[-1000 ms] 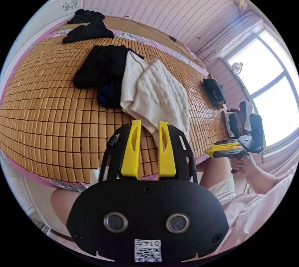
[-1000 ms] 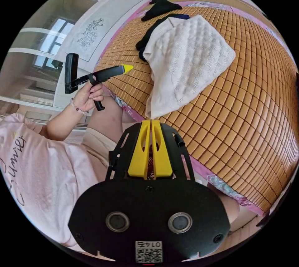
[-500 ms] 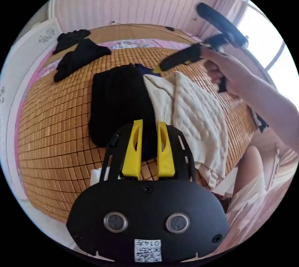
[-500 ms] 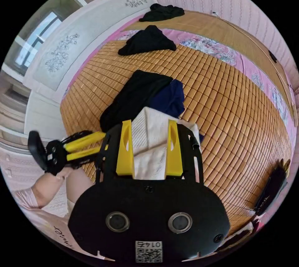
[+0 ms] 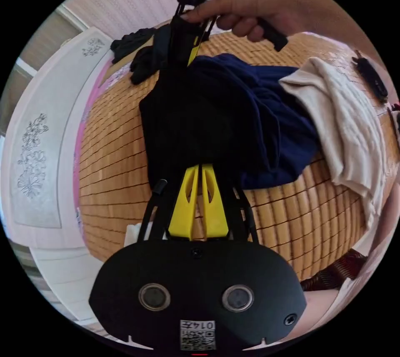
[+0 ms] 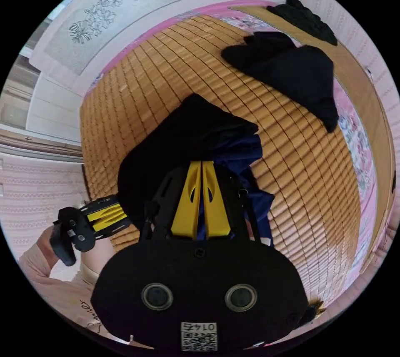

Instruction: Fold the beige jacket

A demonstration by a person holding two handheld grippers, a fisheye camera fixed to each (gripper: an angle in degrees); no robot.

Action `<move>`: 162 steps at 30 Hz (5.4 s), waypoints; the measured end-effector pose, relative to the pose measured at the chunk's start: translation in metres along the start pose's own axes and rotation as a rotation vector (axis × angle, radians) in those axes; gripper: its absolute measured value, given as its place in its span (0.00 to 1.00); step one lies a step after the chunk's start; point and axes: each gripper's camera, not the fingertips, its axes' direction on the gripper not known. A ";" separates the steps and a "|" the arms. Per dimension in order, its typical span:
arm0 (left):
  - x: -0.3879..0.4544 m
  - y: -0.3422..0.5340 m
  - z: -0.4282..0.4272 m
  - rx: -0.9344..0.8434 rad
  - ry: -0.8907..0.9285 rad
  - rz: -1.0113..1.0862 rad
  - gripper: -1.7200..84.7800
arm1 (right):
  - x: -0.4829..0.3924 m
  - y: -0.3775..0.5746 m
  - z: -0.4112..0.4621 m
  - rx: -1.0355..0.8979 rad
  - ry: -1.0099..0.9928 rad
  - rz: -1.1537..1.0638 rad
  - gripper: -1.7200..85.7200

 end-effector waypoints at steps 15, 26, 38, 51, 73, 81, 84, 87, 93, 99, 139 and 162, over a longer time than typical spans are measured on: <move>0.028 0.100 -0.076 0.294 0.321 -0.103 0.07 | -0.018 0.189 -0.012 0.018 0.040 0.080 0.11; -0.050 0.026 0.026 0.070 0.200 -0.294 0.01 | -0.089 0.024 0.084 -0.093 0.104 -0.064 0.05; -0.135 0.182 -0.037 0.197 0.288 -0.461 0.06 | -0.205 0.114 0.017 0.140 0.124 -0.361 0.05; 0.110 0.145 -0.107 0.173 0.738 -0.038 0.10 | -0.119 0.340 -0.002 -0.085 0.467 0.071 0.07; 0.113 0.046 -0.085 0.074 0.616 -0.216 0.14 | -0.094 0.679 -0.140 0.354 -0.053 0.471 0.11; 0.157 0.002 -0.036 -0.131 0.624 -0.200 0.07 | -0.180 0.604 -0.100 0.282 0.068 0.061 0.11; 0.164 0.007 -0.053 -0.080 0.646 -0.124 0.03 | -0.196 0.594 -0.076 0.173 0.214 0.000 0.11; 0.159 0.021 -0.080 -0.004 0.701 -0.119 0.02 | -0.200 0.582 -0.045 0.056 0.412 0.008 0.12; 0.157 0.033 -0.152 0.180 0.848 -0.040 0.02 | -0.186 0.619 -0.107 0.154 0.295 0.188 0.06; 0.158 0.013 -0.237 0.438 0.836 0.103 0.08 | -0.081 0.754 -0.294 0.639 -0.055 0.459 0.05; 0.053 0.094 -0.533 0.991 0.544 0.033 0.02 | -0.181 0.881 -0.555 1.014 0.043 0.106 0.04; 0.205 0.018 -0.097 -0.192 0.357 -0.038 0.16 | 0.102 0.624 -0.173 -0.033 0.178 0.778 0.16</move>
